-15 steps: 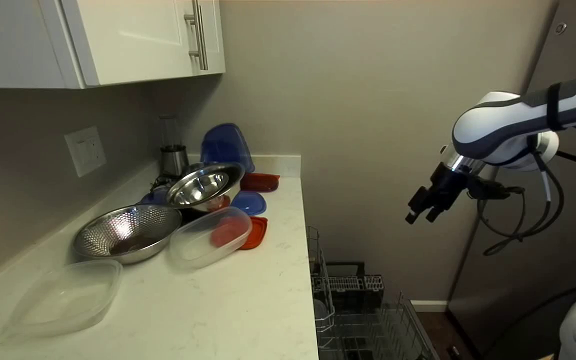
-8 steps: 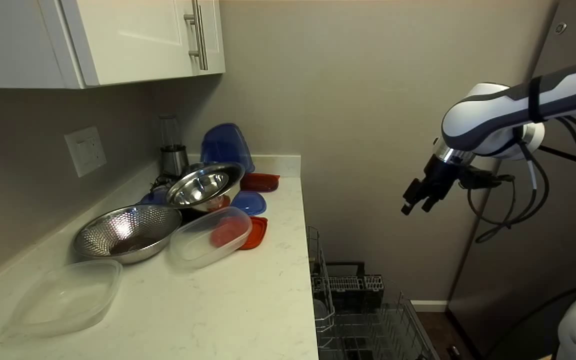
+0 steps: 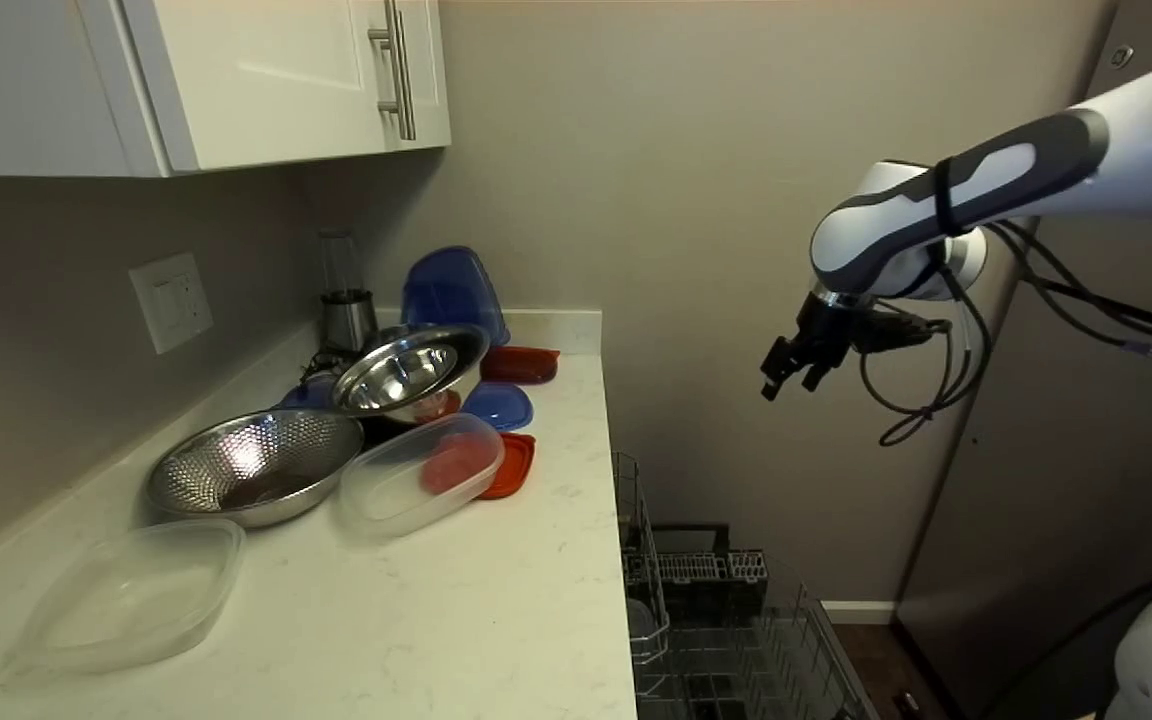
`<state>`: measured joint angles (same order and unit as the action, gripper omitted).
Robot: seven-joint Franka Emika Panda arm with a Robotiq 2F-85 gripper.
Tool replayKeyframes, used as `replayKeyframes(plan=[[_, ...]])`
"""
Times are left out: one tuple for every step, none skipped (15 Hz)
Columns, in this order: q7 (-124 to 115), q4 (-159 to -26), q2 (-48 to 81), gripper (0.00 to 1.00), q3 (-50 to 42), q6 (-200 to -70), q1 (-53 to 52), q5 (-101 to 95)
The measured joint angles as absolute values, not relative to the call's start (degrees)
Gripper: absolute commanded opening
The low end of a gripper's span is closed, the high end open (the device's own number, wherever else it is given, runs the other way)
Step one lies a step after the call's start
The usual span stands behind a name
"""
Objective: Pull out the dishwasher rack
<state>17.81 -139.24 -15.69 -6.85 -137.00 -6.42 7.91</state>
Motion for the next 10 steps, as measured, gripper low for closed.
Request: replayKeyframes(plan=[[17.42,-138.20,-12.75,1.00,-6.70,-139.58,-6.35,8.07],[16.61,-137.30,-9.75,1.00,-6.50,-142.38,-6.20,8.13],[15.52,-136.47,-6.71,1.00,-6.22,-145.14,-6.02,8.13],[14.43,-135.67,-3.83,1.00,-5.88,-147.49,-5.83,8.13],[13.20,-134.88,-1.08,1.00,-5.40,-149.41,-5.53,8.13],[11.79,-133.98,1.62,1.00,-4.88,-150.91,-5.27,8.13],[10.22,-132.96,4.27,1.00,-4.41,-152.11,-5.12,8.28],[8.41,-131.86,6.71,1.00,-3.87,-152.74,-4.87,8.39],[6.73,-130.60,9.10,1.00,-3.30,-152.97,-4.64,8.50],[5.29,-129.30,11.33,1.00,-2.82,-153.01,-4.48,8.58]])
